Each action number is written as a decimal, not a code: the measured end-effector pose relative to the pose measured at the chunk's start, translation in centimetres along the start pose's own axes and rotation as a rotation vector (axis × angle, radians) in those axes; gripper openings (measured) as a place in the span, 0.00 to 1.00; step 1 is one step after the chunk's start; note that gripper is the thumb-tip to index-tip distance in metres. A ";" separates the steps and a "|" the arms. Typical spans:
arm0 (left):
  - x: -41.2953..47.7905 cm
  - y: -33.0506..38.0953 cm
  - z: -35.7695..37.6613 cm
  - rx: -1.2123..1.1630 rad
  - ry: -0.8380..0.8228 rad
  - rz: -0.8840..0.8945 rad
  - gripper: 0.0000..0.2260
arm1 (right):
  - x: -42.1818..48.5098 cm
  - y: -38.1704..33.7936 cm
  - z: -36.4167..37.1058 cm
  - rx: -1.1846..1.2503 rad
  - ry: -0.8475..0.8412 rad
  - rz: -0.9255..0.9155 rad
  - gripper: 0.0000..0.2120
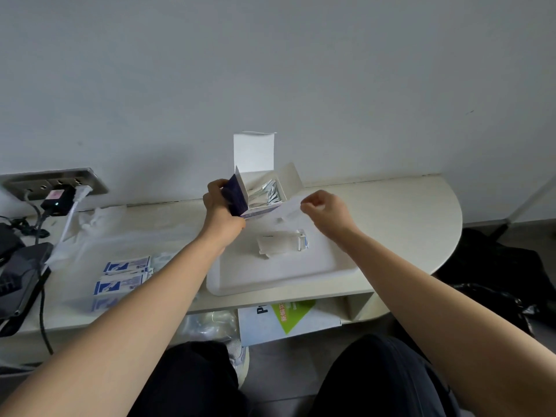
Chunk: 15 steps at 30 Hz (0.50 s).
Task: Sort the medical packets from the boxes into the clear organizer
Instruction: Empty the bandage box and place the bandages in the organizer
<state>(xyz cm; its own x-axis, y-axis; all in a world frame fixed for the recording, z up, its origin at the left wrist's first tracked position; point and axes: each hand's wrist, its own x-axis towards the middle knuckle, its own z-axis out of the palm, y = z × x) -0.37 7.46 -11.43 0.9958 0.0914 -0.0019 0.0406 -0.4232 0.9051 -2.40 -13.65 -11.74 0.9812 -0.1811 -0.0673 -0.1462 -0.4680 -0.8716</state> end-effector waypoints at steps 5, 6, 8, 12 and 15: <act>-0.3 0.6 0.7 0.103 0.050 0.027 0.30 | -1.4 -1.8 -1.0 0.169 0.044 -0.164 0.15; -0.3 0.7 0.8 0.127 0.051 0.037 0.30 | -1.4 -2.0 -1.0 0.183 0.039 -0.208 0.16; -0.4 0.9 1.0 0.167 0.035 0.071 0.30 | -1.3 -2.3 -0.6 0.143 0.042 -0.319 0.12; -0.6 1.1 1.3 0.209 -0.045 0.158 0.30 | -0.7 -2.8 0.4 -0.129 -0.038 -0.517 0.06; -1.0 1.7 1.4 0.215 -0.092 0.191 0.30 | -0.7 -3.6 0.7 -0.416 -0.062 -0.446 0.10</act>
<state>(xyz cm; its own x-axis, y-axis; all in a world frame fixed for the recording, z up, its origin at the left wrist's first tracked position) -1.15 5.43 -10.50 0.9899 -0.0863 0.1122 -0.1415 -0.6071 0.7819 -2.53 -11.25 -8.90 0.9629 0.1548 0.2210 0.2553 -0.7880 -0.5603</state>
